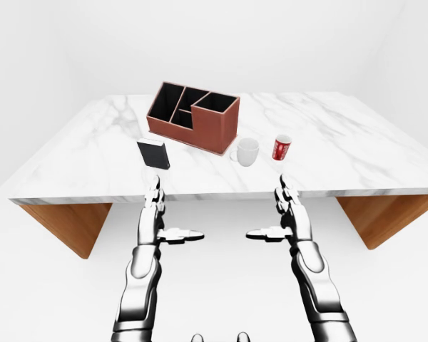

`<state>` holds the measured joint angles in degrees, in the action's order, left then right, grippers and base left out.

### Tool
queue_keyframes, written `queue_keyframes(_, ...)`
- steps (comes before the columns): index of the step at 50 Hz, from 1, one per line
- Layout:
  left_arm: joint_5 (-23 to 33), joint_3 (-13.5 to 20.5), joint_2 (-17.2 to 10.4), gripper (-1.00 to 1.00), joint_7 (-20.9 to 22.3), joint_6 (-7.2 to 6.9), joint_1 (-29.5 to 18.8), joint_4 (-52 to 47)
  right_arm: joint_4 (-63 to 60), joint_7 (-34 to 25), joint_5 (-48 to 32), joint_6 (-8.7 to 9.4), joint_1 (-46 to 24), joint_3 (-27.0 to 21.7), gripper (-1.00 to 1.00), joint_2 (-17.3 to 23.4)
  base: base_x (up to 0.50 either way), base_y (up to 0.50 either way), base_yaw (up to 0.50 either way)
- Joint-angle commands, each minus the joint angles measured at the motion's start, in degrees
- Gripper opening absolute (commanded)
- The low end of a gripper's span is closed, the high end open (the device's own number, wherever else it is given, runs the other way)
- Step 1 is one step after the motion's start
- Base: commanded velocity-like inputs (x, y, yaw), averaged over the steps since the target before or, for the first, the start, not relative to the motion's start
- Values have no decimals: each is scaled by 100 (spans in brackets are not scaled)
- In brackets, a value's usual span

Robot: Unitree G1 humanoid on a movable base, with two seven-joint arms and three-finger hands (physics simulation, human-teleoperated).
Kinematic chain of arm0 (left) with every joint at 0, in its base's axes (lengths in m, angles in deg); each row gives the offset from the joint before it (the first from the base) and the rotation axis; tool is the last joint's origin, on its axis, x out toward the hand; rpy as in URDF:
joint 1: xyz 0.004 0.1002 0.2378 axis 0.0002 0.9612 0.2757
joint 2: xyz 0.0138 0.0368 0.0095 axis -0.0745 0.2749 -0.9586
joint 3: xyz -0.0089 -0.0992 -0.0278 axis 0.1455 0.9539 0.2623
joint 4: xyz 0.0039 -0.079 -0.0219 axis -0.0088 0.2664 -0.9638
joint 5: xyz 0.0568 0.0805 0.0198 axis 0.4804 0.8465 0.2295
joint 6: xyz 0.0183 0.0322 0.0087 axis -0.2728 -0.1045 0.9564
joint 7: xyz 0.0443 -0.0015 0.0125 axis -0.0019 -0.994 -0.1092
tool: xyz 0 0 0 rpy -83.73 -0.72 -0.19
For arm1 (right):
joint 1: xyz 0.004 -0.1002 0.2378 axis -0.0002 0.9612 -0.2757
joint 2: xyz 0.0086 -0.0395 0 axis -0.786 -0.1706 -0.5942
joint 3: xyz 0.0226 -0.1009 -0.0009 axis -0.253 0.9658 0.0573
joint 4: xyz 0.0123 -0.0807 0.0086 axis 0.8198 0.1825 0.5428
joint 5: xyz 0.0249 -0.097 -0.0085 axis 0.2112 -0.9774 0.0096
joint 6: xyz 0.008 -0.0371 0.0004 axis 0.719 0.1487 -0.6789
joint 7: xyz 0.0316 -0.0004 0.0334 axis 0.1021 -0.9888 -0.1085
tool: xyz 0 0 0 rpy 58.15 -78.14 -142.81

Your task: Pick up the red mug and place it to the right of the caddy.

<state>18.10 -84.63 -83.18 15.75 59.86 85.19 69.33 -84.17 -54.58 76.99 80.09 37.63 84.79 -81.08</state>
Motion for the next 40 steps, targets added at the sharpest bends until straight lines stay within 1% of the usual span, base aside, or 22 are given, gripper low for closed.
queue_keyframes(1,-158,384,-204,100,146,-154,-84,-252,-89,-203,366,174,-127,-375,97,172,0,0,0)
queue_keyframes(3,-192,457,-250,100,221,-201,-60,-327,-322,-191,401,321,-44,-383,96,164,0,0,0)
queue_keyframes(4,-195,492,-263,100,239,-205,-52,-346,-374,-184,422,351,-23,-394,96,156,0,0,0)
queue_keyframes(5,-238,548,-284,100,266,-315,-26,-495,-525,-173,424,422,34,-388,96,149,0,0,0)
queue_keyframes(7,-265,610,-299,100,305,-399,-1,-632,-706,-173,441,534,78,-394,97,145,0,0,0)
queue_keyframes(8,-281,635,-303,100,323,-471,32,-797,-844,-179,456,566,97,-409,96,152,0,0,0)
queue_keyframes(10,-276,666,-303,100,347,-471,86,-1091,-1147,-166,473,566,112,-434,96,161,0,0,0)
queue_keyframes(11,-309,712,-312,100,371,-471,149,-1453,-1563,-163,574,566,104,-494,96,182,0,0,0)
queue_keyframes(14,-319,802,-311,100,424,-471,175,-1845,-2058,-157,691,566,84,-595,96,195,0,0,0)
queue_keyframes(15,-295,832,-367,100,497,-471,196,-2186,-2313,-193,786,566,81,-654,96,224,0,0,0)
queue_keyframes(19,-380,1090,-411,100,614,-471,149,-3145,-2913,-265,825,566,109,-759,96,270,0,0,0)
queue_keyframes(21,-413,1171,-376,100,651,-471,162,-3310,-3229,-286,845,566,100,-838,96,296,0,0,0)
queue_keyframes(22,-624,1212,-275,100,745,-471,311,-3495,-3328,-305,874,566,90,-881,96,294,0,0,0)
queue_keyframes(23,-707,1249,-276,100,716,-471,322,-3833,-3393,-307,882,566,80,-909,96,293,0,0,0)
queue_keyframes(27,-741,1313,-249,100,731,-471,420,-4491,-3809,-309,1008,566,45,-1047,96,304,0,0,0)
queue_keyframes(28,-714,1303,-203,100,790,-471,502,-4429,-3890,-297,1043,566,40,-1081,96,301,0,0,0)
queue_keyframes(30,-872,1449,-182,100,797,-471,479,-4617,-4097,-264,1141,566,36,-1167,96,298,0,0,0)
queue_keyframes(31,-868,1467,-185,100,783,-471,465,-4651,-4141,-256,1165,566,35,-1185,96,304,0,0,0)
queue_keyframes(36,-865,1492,-207,100,734,-471,378,-4725,-4217,-230,1215,566,55,-1215,96,295,0,0,0)
queue_keyframes(40,-824,1506,-208,100,702,-471,400,-4796,-4065,-270,1301,566,97,-1220,96,263,0,0,0)
